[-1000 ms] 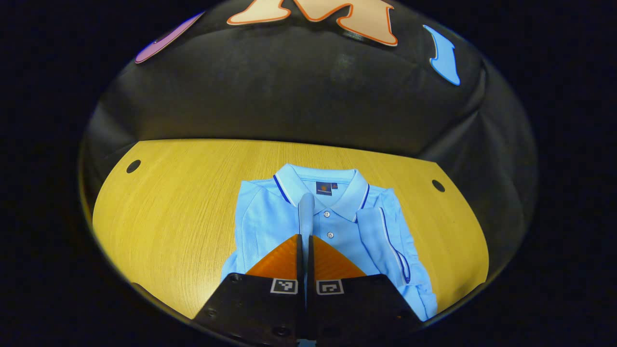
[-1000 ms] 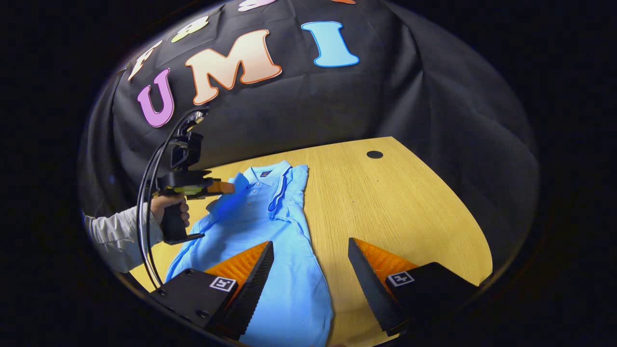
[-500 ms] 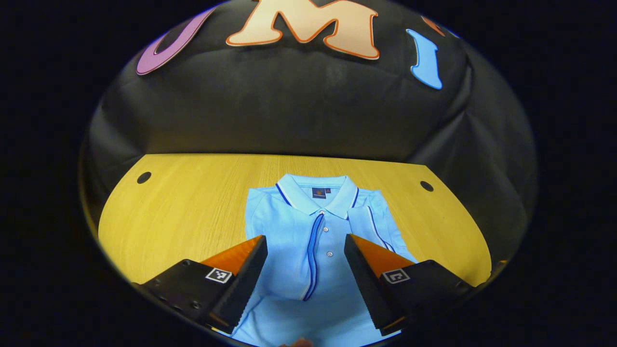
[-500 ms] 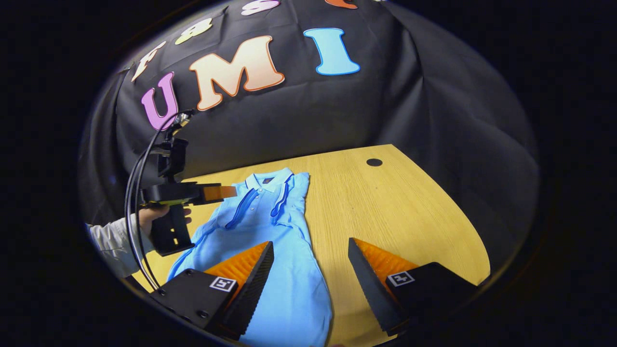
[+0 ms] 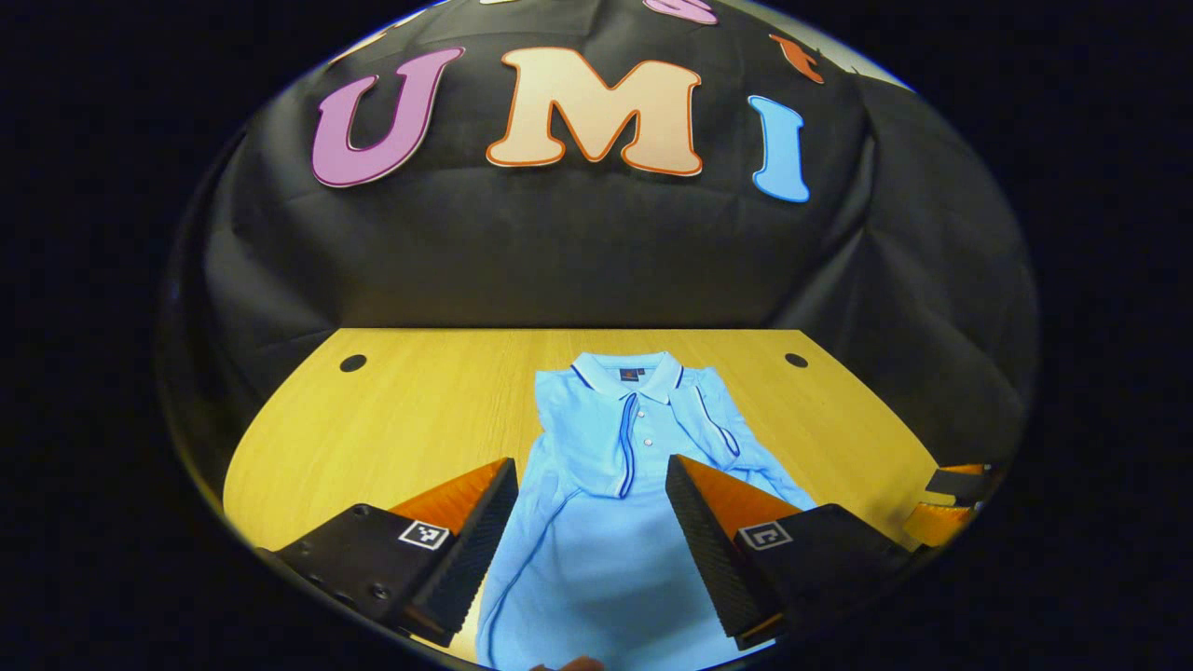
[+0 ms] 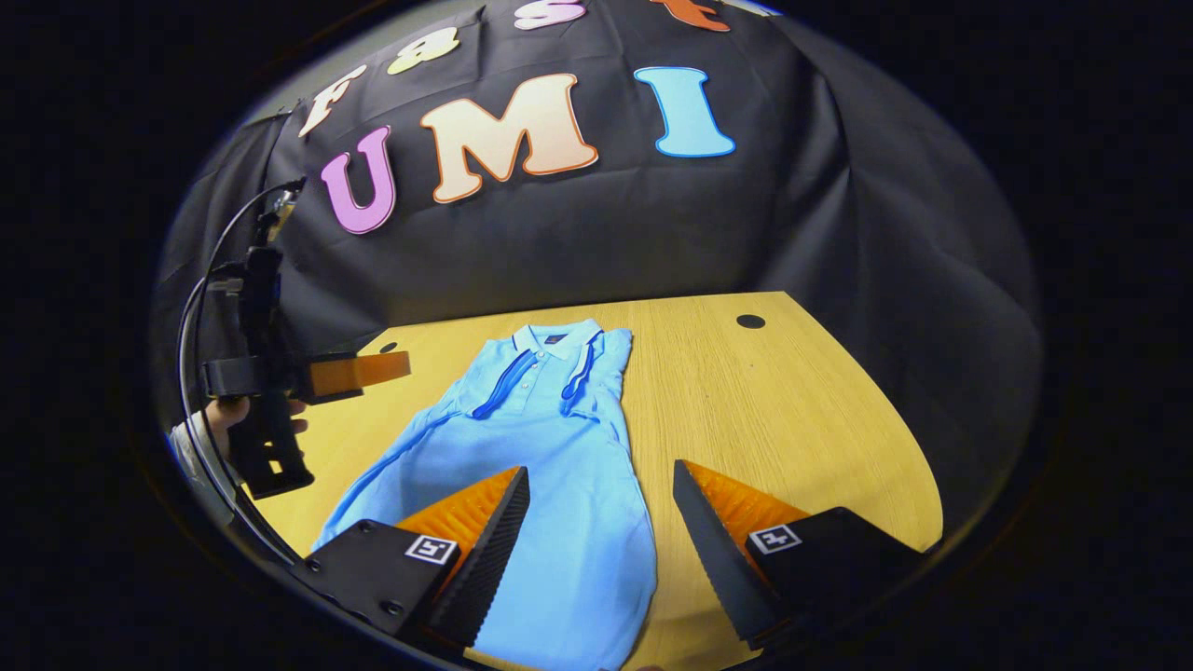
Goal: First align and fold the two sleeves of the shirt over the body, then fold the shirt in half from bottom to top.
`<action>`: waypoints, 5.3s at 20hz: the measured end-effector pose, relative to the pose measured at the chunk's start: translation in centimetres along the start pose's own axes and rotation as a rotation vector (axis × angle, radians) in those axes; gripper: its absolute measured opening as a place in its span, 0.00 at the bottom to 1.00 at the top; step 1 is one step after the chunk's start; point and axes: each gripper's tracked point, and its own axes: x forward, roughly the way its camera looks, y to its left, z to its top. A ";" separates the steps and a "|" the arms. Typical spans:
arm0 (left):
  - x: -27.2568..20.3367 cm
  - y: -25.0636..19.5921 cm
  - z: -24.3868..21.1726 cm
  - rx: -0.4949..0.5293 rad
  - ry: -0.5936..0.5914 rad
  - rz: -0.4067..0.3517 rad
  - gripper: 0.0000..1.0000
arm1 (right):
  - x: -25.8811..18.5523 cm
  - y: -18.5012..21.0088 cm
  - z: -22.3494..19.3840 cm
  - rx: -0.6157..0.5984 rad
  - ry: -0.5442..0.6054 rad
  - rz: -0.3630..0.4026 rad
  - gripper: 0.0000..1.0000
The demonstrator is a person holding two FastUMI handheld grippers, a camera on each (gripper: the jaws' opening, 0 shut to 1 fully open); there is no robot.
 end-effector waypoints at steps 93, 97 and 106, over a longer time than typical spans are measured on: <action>15.3 7.1 6.3 -0.157 0.033 -0.042 0.00 | 23.8 3.2 13.5 0.038 -0.088 -0.075 0.03; 20.2 7.6 5.8 -0.140 0.031 -0.037 0.00 | 28.4 2.0 12.6 0.053 -0.068 -0.138 0.02; 23.1 8.0 4.5 -0.105 0.035 0.001 0.56 | 29.6 0.4 11.6 0.034 -0.046 -0.227 1.00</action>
